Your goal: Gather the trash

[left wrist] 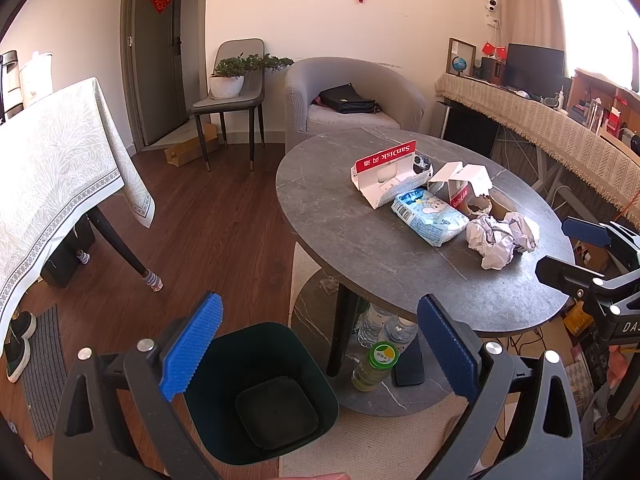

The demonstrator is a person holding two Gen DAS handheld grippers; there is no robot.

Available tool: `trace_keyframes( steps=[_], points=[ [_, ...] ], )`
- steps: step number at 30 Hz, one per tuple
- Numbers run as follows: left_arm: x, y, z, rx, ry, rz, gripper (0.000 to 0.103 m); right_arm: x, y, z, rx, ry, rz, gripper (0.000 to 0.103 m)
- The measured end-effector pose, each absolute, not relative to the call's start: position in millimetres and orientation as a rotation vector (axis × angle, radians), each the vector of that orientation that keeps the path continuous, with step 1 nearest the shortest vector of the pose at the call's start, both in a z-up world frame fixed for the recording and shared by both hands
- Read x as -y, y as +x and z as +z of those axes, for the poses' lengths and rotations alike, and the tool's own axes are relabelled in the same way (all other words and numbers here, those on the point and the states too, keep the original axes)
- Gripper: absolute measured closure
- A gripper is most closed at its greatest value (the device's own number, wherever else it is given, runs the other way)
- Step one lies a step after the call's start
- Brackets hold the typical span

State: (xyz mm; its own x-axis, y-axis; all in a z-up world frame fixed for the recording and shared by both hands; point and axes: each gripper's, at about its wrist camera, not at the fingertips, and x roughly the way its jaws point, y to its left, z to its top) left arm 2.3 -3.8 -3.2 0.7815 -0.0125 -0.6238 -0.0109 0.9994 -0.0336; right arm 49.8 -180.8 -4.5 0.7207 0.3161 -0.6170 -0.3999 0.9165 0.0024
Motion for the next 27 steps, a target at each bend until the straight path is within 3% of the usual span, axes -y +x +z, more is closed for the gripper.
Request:
trace_keyframes(
  steps=[27],
  points=[
    [7.3, 3.0, -0.7, -0.669, -0.043, -0.012, 0.003, 188.0, 50.3, -4.7, -0.659, -0.133, 0.384, 0.003]
  ],
)
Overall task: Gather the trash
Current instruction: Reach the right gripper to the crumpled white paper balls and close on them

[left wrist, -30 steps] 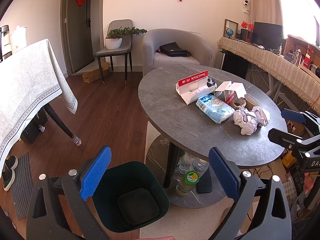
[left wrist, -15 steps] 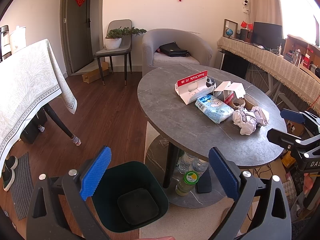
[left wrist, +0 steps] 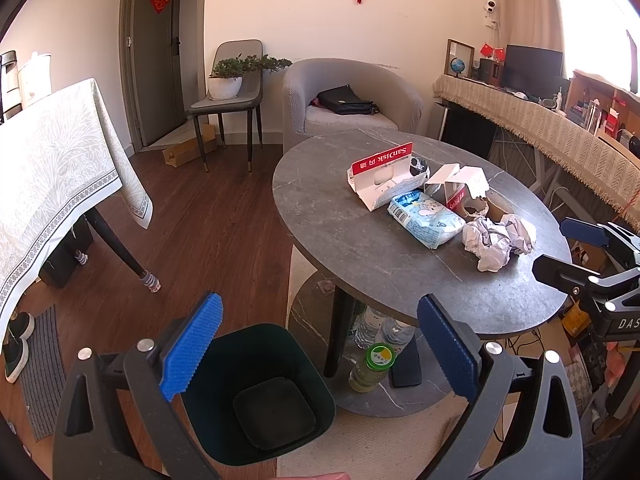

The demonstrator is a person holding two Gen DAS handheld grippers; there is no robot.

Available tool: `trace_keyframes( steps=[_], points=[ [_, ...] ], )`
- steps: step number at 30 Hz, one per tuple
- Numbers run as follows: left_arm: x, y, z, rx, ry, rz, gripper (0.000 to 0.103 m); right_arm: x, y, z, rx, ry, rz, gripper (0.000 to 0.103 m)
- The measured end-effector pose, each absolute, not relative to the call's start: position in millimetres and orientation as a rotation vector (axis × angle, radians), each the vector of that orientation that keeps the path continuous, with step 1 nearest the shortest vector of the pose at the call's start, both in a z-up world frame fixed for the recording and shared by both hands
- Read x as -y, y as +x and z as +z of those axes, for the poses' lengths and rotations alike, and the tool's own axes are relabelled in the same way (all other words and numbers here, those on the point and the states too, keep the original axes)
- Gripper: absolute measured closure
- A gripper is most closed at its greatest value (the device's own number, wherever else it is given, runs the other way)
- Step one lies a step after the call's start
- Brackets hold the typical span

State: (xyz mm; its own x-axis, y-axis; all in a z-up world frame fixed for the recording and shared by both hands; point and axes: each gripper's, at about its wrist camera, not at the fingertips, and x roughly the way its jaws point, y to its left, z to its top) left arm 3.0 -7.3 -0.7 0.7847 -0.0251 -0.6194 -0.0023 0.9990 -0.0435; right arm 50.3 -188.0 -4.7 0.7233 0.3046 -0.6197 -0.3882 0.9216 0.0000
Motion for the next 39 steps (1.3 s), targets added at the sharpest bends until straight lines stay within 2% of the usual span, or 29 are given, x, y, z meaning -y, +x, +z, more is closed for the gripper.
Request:
trace_keyframes(
  steps=[9, 11, 13, 14, 16, 18, 26, 33, 36, 39],
  points=[
    [22, 4, 3, -0.657, -0.028, -0.127, 0.005, 213, 60, -1, -0.677, -0.064, 0.363, 0.005],
    [27, 4, 3, -0.654, -0.021, -0.145, 0.005, 219, 64, -3, -0.690, -0.028, 0.369, 0.011],
    [31, 4, 3, -0.644, -0.008, -0.156, 0.005, 224, 69, -5, -0.707, -0.002, 0.369, 0.021],
    [33, 5, 2, -0.647, -0.006, -0.168, 0.005, 225, 71, -7, -0.713, 0.002, 0.366, 0.023],
    [35, 7, 2, -0.653, -0.016, -0.200, 0.010, 229, 74, -10, -0.729, 0.019, 0.363, 0.027],
    [38, 10, 3, -0.663, -0.020, -0.225, 0.022, 234, 79, -15, -0.747, 0.034, 0.355, 0.029],
    [63, 28, 1, -0.685, -0.052, -0.341, 0.041, 247, 100, -25, -0.776, 0.082, 0.339, 0.032],
    [89, 52, -10, -0.723, -0.051, -0.417, 0.041, 256, 121, -32, -0.805, 0.132, 0.352, 0.033],
    [96, 63, -15, -0.746, -0.071, -0.447, 0.041, 255, 131, -35, -0.821, 0.144, 0.365, 0.037],
    [103, 74, -19, -0.764, -0.090, -0.475, 0.041, 252, 140, -39, -0.847, 0.142, 0.376, 0.047]
  ],
)
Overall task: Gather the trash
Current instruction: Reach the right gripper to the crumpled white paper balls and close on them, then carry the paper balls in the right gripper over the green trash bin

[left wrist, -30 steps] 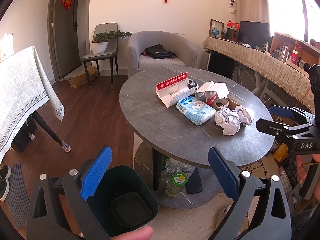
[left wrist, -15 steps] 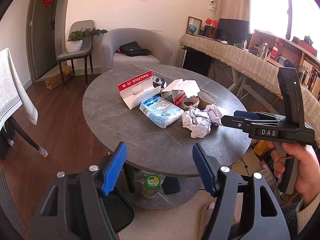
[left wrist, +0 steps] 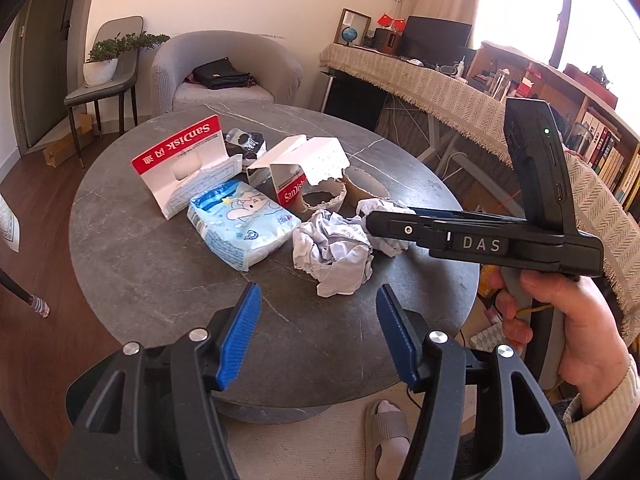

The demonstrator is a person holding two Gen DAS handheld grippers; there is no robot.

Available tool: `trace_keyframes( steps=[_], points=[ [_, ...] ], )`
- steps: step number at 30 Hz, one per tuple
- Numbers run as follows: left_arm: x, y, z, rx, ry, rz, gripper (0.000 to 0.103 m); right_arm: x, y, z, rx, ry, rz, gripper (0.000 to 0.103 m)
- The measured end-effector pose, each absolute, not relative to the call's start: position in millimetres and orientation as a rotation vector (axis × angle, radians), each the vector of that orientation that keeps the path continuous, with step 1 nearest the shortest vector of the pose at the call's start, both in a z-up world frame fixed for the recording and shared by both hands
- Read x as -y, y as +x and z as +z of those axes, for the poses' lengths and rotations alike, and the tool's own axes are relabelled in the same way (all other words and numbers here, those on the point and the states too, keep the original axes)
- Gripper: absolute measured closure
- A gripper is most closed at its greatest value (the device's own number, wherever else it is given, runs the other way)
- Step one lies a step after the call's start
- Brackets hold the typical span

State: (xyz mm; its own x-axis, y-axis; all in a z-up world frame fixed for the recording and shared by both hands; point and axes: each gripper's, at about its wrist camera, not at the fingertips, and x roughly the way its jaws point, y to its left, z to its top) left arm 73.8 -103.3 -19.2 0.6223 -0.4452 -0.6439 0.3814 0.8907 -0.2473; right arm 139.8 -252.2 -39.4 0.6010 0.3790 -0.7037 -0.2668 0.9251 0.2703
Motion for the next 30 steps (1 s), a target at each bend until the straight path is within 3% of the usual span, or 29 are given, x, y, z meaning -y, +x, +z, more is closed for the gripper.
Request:
trace_keyframes(
  steps=[1, 4, 23, 30],
  points=[
    [106, 77, -20, -0.767, -0.091, -0.482, 0.041, 253, 143, -41, -0.851, 0.147, 0.382, 0.055],
    [112, 83, -23, -0.777, -0.096, -0.494, 0.041, 255, 146, -40, -0.856, 0.145, 0.387, 0.056],
    [133, 109, -31, -0.770, -0.067, -0.408, 0.038, 271, 133, -24, -0.817, 0.142, 0.402, 0.056],
    [131, 114, -33, -0.764, -0.108, -0.402, 0.047, 275, 129, -21, -0.811, 0.139, 0.399, 0.056]
  ],
)
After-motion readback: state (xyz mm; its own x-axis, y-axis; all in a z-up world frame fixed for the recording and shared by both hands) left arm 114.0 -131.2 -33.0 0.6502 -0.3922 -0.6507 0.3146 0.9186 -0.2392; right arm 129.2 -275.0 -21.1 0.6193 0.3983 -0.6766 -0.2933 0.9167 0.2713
